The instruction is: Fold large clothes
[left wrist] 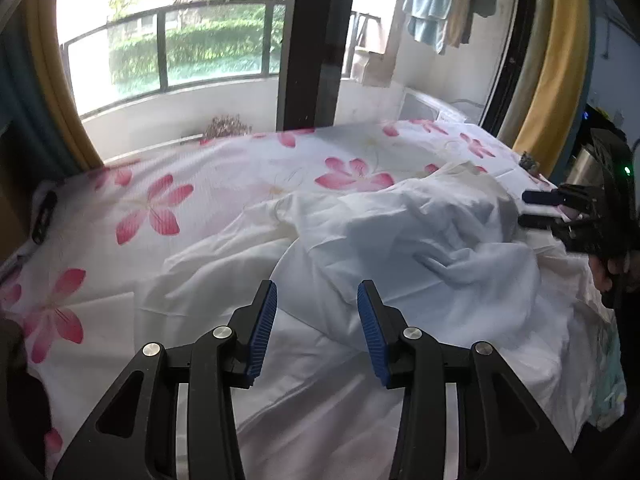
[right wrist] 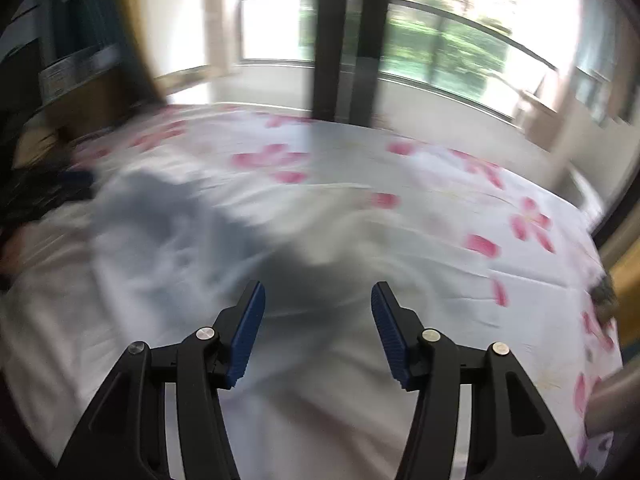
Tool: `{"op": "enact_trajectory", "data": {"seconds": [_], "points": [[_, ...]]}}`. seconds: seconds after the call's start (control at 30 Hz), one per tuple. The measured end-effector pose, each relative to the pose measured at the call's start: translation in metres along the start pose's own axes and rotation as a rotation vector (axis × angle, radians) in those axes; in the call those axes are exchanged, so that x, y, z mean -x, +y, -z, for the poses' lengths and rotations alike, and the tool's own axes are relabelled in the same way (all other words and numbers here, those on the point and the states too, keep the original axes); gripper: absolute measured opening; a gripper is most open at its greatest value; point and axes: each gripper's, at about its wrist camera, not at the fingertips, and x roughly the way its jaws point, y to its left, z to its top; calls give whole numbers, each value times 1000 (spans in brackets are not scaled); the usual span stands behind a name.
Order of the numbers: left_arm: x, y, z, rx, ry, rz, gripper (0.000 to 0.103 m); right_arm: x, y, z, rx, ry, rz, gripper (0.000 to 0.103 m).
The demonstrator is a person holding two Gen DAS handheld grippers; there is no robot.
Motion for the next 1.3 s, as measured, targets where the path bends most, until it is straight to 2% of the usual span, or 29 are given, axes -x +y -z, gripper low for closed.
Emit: {"op": "enact_trajectory", "data": {"seconds": [0.1,0.23,0.4,0.53,0.67,0.77,0.87,1.03,1.17,1.3], "points": [[-14,2,4,5,43,-8,44,-12,-11,0,-50,9,9,55],[-29,2,16,-10,105,-12,44,-30,-1,11,-15,66,22,55],[-22,5,24,-12,101,8,45,-23,-2,25,0,77,7,55],[-7,1,16,-33,58,20,45,-15,-7,26,-11,91,16,56],[5,-1,-1,-28,-26,20,45,-4,-15,16,-39,36,31,56],[2,1,-15,-8,-60,-18,45,-1,-19,3,-64,-11,51,56],[-10,9,-25,35,-66,-46,45,-9,-23,-7,-97,-17,68,56],[-32,18,-25,80,-12,-42,45,-24,-22,-17,-115,-12,63,56],[-45,19,-16,70,47,-43,45,-38,-18,-12,-111,33,59,56],[-50,19,-10,67,64,-34,46,-43,-18,-5,-118,46,56,56]]}}
